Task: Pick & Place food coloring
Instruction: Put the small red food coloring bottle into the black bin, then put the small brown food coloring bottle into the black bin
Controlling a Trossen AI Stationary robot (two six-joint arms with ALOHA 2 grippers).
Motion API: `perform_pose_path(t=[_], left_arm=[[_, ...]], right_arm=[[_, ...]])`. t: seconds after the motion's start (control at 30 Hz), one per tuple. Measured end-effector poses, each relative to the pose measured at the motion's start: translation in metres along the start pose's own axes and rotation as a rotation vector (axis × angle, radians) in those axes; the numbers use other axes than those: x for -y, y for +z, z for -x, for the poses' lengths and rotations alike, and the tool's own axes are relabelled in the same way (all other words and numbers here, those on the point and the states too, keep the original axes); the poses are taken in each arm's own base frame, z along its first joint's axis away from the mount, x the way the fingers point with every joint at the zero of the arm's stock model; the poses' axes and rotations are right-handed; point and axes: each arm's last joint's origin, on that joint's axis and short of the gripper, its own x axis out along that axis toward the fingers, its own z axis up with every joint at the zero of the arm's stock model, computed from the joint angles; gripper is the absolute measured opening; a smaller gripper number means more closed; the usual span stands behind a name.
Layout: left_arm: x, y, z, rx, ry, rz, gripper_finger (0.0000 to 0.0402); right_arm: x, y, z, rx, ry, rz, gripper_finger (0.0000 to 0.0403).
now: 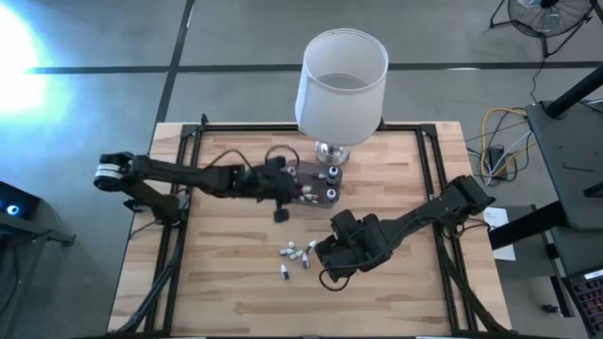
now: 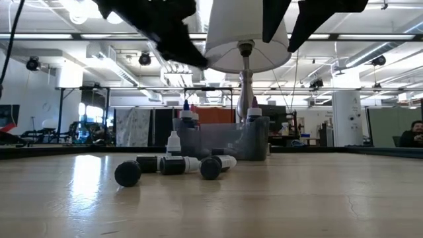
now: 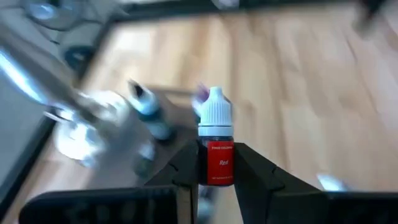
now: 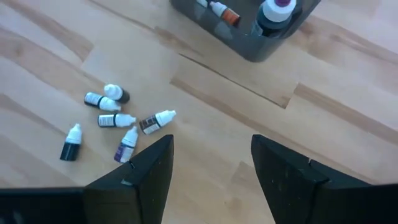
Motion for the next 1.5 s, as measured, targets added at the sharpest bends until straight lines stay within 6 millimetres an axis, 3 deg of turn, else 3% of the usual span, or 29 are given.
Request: perform_pose_path(t=[0.23, 0.33, 0.53, 0.67, 0.8, 0.9, 1.03, 1.13, 1.3, 1.5], left_arm=[[-0.034, -0.012, -0.046, -0.076, 0.084, 0.157, 0.006], [-0.038, -0.005, -0.062, -0.093, 0.072, 0.162, 0.0084], [-0.039, 0.007, -0.07, -0.251, 0.08, 0.111, 0.0152], [-0.033, 0.014, -0.043, -0.361, -0.014, 0.032, 0.0171], [-0.01, 0.015, 0.006, -0.341, -0.246, -0.055, 0.0173], [0.004, 0.002, 0.035, -0.325, -0.296, -0.024, 0.0174], [0.013, -0.029, 0.063, -0.359, -0.273, 0.139, 0.0174], [0.018, -0.053, 0.08, -0.373, -0.271, 0.243, 0.0174], [0.023, -0.084, 0.1, -0.387, -0.268, 0.393, 0.0174], [0.025, -0.102, 0.112, -0.344, -0.252, 0.556, 0.0174]], right_arm=[[0.0, 0.0, 0.0, -0.004, 0.001, -0.02, 0.0208], [0.0, -0.001, 0.0, -0.011, 0.003, -0.036, 0.0208], [-0.001, -0.006, 0.003, -0.02, 0.015, -0.038, 0.0208], [-0.002, -0.01, 0.005, -0.062, 0.03, 0.015, 0.0208], [-0.008, -0.016, 0.0, -0.134, 0.075, 0.256, 0.0208], [-0.016, -0.019, -0.014, -0.186, 0.116, 0.4, 0.0207], [-0.024, -0.01, -0.048, -0.322, 0.134, 0.406, 0.0207], [-0.03, -0.005, -0.066, -0.34, 0.197, 0.617, 0.0207], [-0.028, -0.005, -0.07, -0.272, 0.221, 1.128, 0.0208], [-0.028, 0.009, -0.086, -0.189, 0.271, 1.447, 0.0208]])
